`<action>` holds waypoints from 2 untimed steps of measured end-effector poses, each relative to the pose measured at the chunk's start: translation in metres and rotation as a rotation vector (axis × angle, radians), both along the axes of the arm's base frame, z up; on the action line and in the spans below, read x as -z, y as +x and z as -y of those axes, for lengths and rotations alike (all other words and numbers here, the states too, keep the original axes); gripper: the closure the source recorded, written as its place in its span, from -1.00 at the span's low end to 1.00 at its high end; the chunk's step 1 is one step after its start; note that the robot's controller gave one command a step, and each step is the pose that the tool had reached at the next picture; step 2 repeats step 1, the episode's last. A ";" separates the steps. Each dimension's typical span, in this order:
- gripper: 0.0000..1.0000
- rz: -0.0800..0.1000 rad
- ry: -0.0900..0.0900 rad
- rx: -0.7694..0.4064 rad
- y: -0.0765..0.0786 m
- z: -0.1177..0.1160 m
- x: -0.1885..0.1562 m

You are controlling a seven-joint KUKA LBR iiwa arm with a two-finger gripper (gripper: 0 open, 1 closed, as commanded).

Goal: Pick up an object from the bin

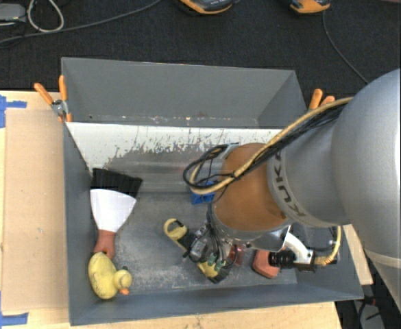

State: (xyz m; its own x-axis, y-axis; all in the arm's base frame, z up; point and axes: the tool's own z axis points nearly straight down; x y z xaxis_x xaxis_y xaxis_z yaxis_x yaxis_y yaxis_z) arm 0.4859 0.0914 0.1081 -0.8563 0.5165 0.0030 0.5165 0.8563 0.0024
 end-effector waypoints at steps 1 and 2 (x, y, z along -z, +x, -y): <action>1.00 0.001 0.000 -0.001 0.001 0.000 -0.036; 1.00 0.001 0.000 -0.001 0.001 0.000 -0.036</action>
Offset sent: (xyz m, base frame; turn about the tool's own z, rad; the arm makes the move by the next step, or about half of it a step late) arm 0.0013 0.0003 0.0300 -0.0006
